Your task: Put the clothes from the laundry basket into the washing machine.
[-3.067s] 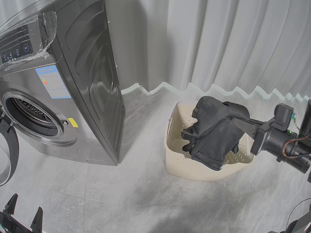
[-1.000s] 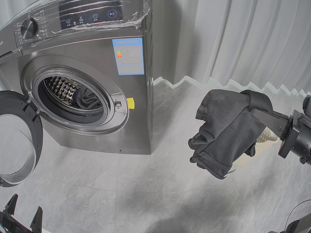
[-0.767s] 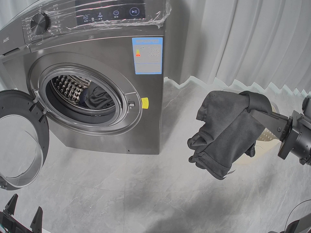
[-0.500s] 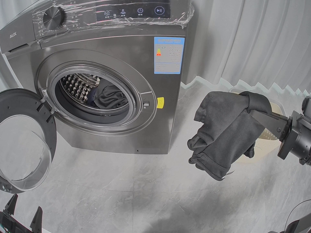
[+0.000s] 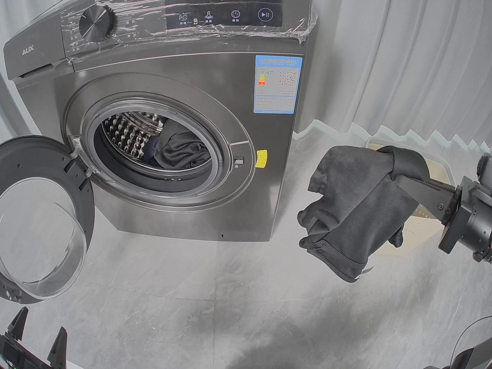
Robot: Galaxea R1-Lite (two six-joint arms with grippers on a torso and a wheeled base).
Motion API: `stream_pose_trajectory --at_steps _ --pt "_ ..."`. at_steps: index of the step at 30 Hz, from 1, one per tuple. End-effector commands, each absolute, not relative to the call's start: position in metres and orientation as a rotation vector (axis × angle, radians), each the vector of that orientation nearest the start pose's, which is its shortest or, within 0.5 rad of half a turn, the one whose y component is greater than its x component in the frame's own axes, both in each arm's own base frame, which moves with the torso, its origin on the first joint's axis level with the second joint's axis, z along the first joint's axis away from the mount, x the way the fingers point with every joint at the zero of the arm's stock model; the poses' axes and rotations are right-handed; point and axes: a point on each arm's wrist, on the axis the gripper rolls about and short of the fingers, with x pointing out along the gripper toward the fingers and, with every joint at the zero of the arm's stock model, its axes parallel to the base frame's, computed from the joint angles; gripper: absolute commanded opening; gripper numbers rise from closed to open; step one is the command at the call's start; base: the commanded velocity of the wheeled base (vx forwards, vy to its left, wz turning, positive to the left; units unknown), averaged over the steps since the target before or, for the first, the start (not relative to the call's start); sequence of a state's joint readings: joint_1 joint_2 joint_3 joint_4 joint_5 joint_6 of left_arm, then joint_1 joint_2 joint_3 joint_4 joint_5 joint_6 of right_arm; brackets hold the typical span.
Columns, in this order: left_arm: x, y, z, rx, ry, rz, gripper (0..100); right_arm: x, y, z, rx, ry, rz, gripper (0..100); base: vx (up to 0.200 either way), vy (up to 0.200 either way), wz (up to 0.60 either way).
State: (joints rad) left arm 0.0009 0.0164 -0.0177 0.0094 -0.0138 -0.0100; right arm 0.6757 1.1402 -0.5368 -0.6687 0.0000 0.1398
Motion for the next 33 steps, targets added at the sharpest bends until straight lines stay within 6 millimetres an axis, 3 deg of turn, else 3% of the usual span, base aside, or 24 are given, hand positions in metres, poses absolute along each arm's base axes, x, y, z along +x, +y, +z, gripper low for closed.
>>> stream_pose_trajectory --at_steps 1,8,23,33 --pt "-0.0227 -0.0003 0.0750 -0.011 0.011 -0.012 100 0.1283 0.1027 0.2419 0.155 -0.013 0.678 0 0.000 0.000 0.00" --pt "-0.0227 -0.0003 0.0750 -0.011 0.011 -0.012 100 0.1283 0.1027 0.2415 0.155 -0.012 0.678 0 0.000 0.000 0.00" --pt "-0.0227 -0.0003 0.0750 -0.009 0.011 -0.012 100 0.1283 0.1027 0.2415 0.156 -0.011 0.678 0 0.000 0.200 0.00" --pt "-0.0227 -0.0003 0.0750 -0.009 0.011 -0.012 100 0.1283 0.1027 0.2415 0.156 -0.011 0.678 0 0.000 0.000 0.00"
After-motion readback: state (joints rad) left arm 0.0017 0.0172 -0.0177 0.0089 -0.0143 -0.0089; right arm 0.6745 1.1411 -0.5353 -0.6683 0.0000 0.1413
